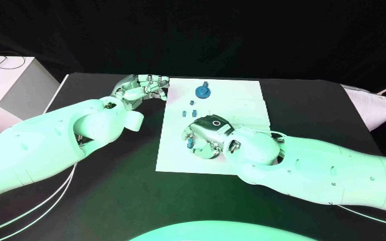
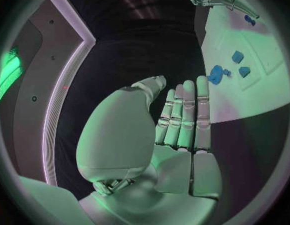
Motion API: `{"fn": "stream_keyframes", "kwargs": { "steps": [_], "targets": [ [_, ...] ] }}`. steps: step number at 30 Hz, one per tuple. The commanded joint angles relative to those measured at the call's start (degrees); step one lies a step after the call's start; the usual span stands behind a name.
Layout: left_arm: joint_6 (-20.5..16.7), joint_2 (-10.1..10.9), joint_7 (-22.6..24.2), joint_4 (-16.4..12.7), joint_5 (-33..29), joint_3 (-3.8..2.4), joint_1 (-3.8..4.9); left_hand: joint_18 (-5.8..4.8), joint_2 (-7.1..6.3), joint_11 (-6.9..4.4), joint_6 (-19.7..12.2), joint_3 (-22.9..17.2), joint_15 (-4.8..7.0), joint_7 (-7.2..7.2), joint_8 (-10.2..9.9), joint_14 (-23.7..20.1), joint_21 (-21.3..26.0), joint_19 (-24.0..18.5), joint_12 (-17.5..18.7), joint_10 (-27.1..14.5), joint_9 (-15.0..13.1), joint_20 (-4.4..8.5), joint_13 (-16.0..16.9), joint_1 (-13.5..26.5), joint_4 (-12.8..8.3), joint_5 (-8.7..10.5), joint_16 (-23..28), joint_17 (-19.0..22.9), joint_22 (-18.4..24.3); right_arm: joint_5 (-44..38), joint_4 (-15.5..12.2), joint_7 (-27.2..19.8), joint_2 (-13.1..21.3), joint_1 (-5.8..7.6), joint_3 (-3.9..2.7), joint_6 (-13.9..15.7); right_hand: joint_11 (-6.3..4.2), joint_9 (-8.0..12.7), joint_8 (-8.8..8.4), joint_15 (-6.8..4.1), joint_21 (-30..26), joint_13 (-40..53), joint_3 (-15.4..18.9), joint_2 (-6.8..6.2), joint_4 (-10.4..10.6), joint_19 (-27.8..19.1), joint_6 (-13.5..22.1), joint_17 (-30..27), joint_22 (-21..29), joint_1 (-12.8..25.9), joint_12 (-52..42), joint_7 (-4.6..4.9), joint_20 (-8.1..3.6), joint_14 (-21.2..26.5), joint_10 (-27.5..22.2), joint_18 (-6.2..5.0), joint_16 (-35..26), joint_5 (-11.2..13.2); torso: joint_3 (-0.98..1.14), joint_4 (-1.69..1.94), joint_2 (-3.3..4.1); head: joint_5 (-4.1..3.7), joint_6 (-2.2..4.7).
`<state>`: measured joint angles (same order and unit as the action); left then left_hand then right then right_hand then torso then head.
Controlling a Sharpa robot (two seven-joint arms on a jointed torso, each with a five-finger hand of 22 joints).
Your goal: Assemble the parts on the task board
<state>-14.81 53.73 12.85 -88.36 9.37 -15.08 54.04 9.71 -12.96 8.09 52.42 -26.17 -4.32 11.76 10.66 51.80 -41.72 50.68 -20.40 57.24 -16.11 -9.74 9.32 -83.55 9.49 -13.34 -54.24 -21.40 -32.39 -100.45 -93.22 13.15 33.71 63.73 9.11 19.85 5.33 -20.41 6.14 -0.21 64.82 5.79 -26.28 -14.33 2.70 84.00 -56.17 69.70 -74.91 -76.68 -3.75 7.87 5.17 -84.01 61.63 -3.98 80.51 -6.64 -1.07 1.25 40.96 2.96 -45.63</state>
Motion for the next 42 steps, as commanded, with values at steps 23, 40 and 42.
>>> {"fn": "stream_keyframes", "kwargs": {
  "steps": [23,40,42],
  "targets": [
    [0.72,-0.24,0.15,0.17,-0.46,-0.04,0.01,0.76,0.36,-0.04,-0.35,0.08,-0.04,-0.01,-0.17,0.21,0.49,0.52,-0.32,-0.57,0.14,0.04,-0.10,-0.11,0.42,-0.02,0.21,-0.10,0.16,10.72,-3.36,-4.52,7.07,0.94,-0.72,10.39,1.76,3.18,-2.28,1.95,-5.59,-1.71,21.38,1.44,14.15,0.39,3.45,-3.37,3.05,-12.43,-2.00,-0.35,1.85,-1.06,-8.62,-1.79,-0.85,-1.20,0.04,-0.11,-0.13,-1.64,1.14],
    [0.92,-0.59,0.10,0.67,-0.58,-0.02,-0.36,0.76,0.31,-0.04,-0.37,0.12,-0.05,-0.01,-0.17,0.21,0.53,0.54,-0.33,-0.58,0.15,0.04,-0.11,-0.10,0.46,-0.01,0.21,-0.11,0.18,36.11,-8.86,-0.42,24.65,5.99,-1.32,4.10,-3.43,-1.09,7.50,-2.42,5.85,68.11,21.43,4.49,13.93,3.09,-0.46,7.36,-4.35,-3.33,-72.40,-1.55,-2.49,-3.67,19.62,0.27,4.38,-2.52,0.26,-1.11,-1.14,-4.35,1.57],
    [0.92,-0.59,0.09,0.66,-0.58,-0.02,-0.42,0.76,0.31,-0.04,-0.37,0.12,-0.05,-0.01,-0.17,0.21,0.53,0.54,-0.33,-0.58,0.15,0.04,-0.11,-0.10,0.46,-0.01,0.21,-0.11,0.18,35.47,-9.32,2.48,25.98,6.05,-1.27,2.76,-3.88,-2.38,9.56,-2.51,10.01,78.99,23.21,5.02,14.01,3.71,-1.28,13.03,-6.87,-0.13,-81.84,-1.84,-2.43,-4.69,24.97,1.03,6.81,-4.63,0.27,-1.20,-1.24,-4.53,1.43]
  ]
}}
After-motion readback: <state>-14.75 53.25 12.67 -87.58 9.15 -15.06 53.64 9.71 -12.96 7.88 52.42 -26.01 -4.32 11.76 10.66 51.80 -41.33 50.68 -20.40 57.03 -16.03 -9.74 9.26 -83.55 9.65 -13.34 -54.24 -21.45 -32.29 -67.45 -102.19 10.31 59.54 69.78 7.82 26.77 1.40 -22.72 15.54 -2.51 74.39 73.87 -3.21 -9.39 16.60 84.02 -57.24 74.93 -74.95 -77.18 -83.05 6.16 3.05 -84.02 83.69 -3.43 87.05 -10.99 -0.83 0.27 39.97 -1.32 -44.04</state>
